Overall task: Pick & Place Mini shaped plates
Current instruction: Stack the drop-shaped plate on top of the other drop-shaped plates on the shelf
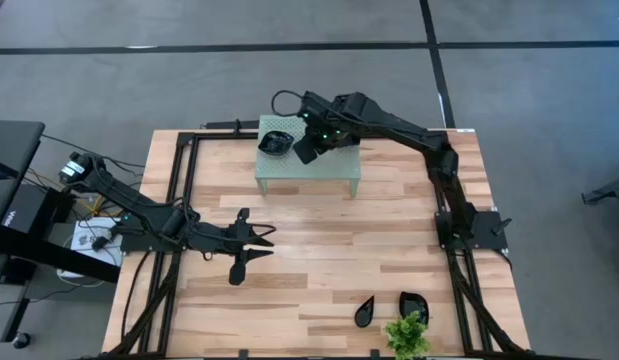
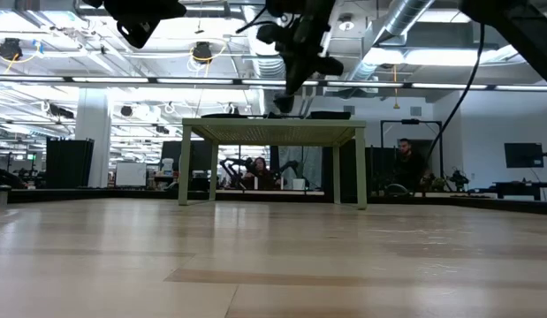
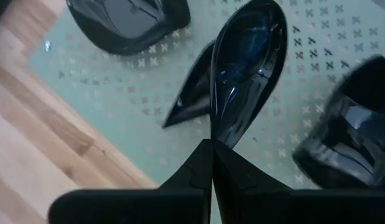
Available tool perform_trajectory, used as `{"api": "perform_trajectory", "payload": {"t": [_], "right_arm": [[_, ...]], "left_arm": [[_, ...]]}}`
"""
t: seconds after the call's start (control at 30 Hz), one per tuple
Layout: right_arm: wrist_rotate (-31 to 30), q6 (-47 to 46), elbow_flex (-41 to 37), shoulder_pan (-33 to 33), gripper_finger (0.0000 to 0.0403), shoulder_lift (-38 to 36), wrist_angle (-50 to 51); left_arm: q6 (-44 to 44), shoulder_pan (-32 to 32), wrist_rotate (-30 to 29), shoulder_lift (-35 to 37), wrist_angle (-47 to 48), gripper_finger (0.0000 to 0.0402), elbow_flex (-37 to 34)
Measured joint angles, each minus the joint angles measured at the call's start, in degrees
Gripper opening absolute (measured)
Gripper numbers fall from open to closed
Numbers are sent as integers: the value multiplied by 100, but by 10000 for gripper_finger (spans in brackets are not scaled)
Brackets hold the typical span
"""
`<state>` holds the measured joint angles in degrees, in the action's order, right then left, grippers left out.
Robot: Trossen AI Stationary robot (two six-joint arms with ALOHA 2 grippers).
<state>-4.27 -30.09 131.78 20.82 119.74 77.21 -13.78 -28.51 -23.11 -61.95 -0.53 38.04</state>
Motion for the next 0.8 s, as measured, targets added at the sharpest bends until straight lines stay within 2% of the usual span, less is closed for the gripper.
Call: {"api": "perform_trajectory", "payload": {"t": [0.5,0.8], "right_arm": [[-18,63,-6,-38,1,149,-7],[-22,216,-6,35,39,148,-261]], "left_arm": [[155,0,0,-4,-75,85,0],[153,0,0,-4,-79,85,0]]}}
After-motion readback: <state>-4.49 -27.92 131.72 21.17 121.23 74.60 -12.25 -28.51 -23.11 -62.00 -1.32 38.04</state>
